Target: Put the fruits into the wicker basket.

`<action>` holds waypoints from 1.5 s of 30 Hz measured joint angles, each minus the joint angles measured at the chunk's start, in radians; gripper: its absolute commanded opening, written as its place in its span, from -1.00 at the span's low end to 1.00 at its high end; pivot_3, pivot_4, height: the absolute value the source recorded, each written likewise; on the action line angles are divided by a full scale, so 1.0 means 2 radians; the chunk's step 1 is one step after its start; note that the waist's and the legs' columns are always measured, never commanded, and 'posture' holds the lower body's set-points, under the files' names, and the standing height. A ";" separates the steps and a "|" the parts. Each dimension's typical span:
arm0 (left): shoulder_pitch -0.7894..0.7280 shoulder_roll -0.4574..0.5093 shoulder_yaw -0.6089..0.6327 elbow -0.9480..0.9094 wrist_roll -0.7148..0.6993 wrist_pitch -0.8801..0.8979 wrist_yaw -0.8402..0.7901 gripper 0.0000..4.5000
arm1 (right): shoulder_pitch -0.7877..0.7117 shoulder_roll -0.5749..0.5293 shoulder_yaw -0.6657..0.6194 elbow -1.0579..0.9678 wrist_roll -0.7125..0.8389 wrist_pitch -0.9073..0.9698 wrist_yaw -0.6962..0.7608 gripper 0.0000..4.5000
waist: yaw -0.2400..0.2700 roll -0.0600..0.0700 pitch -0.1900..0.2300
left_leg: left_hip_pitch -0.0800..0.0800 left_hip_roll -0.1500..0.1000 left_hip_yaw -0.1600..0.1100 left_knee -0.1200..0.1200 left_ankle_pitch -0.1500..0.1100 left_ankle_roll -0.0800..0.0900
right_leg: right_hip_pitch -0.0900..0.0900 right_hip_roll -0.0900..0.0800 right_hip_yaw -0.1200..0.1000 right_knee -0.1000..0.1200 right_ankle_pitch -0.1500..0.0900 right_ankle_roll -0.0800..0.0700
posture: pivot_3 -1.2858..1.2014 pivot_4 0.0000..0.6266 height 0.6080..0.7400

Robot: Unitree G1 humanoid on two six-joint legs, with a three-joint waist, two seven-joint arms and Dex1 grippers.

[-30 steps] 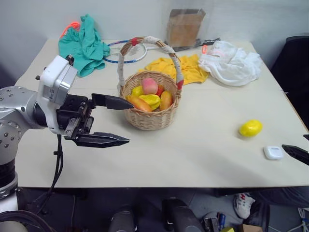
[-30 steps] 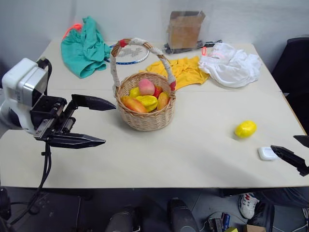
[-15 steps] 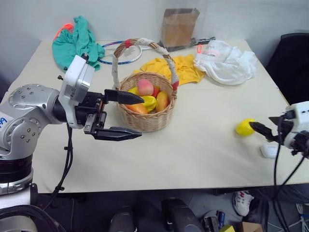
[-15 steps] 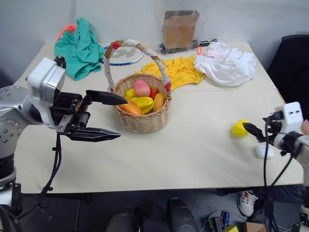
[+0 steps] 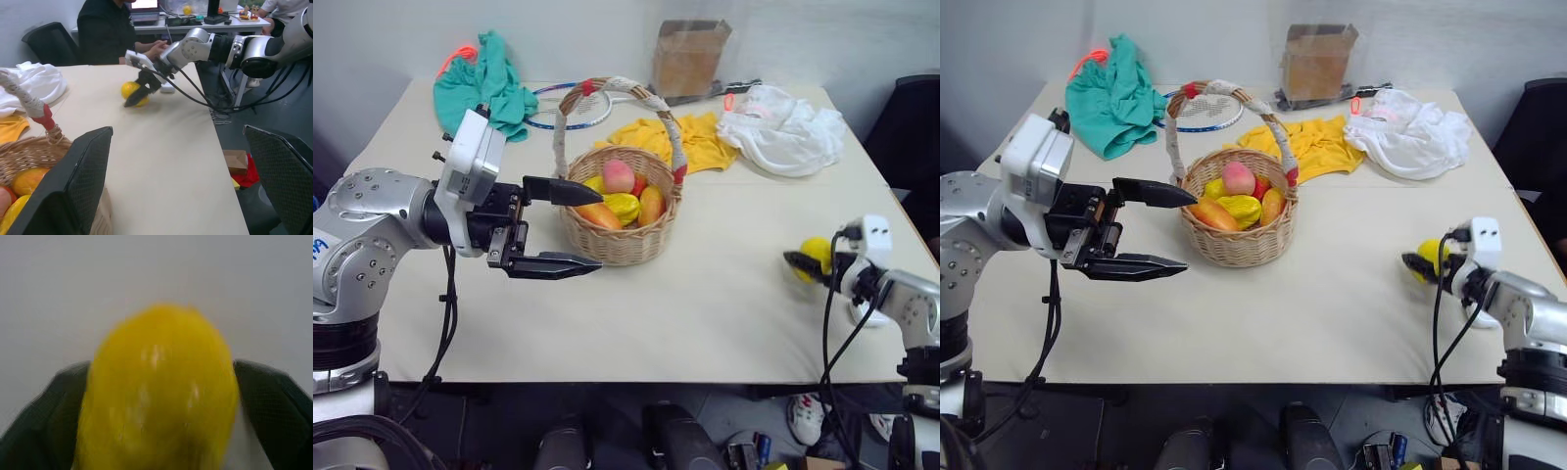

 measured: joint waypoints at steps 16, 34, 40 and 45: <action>-0.015 -0.003 -0.014 0.003 0.014 -0.006 0.004 1.00 | -0.013 0.016 0.008 -0.012 -0.012 -0.015 -0.017 0.27 | -0.006 0.000 0.000 | 0.000 0.000 0.001 0.000 0.000 0.000 | -0.001 0.000 0.001 0.001 0.000 0.000 | 0.03 -0.52 1.00; 0.024 0.003 0.022 0.024 0.026 -0.007 0.036 1.00 | -0.030 0.031 0.033 -0.135 0.036 -0.047 0.065 0.01 | -0.010 0.001 0.001 | 0.000 0.001 0.002 -0.001 0.000 0.000 | -0.002 0.000 0.001 0.001 0.000 0.000 | 0.03 -0.52 1.00; 0.103 0.028 0.110 0.022 0.016 0.013 0.069 1.00 | -0.105 0.055 0.113 -0.302 0.148 0.079 0.085 0.01 | -0.019 0.001 0.001 | 0.000 0.002 0.001 -0.001 0.000 -0.001 | -0.002 0.000 0.000 0.001 0.000 -0.001 | 0.03 -0.52 1.00; 0.112 0.039 0.140 0.013 0.005 0.022 0.087 1.00 | -0.204 0.169 0.168 -0.278 0.159 0.125 0.009 0.01 | -0.016 0.000 0.001 | 0.000 0.000 0.001 -0.001 0.000 0.000 | -0.002 -0.001 0.000 0.001 0.000 -0.001 | 0.03 -0.52 1.00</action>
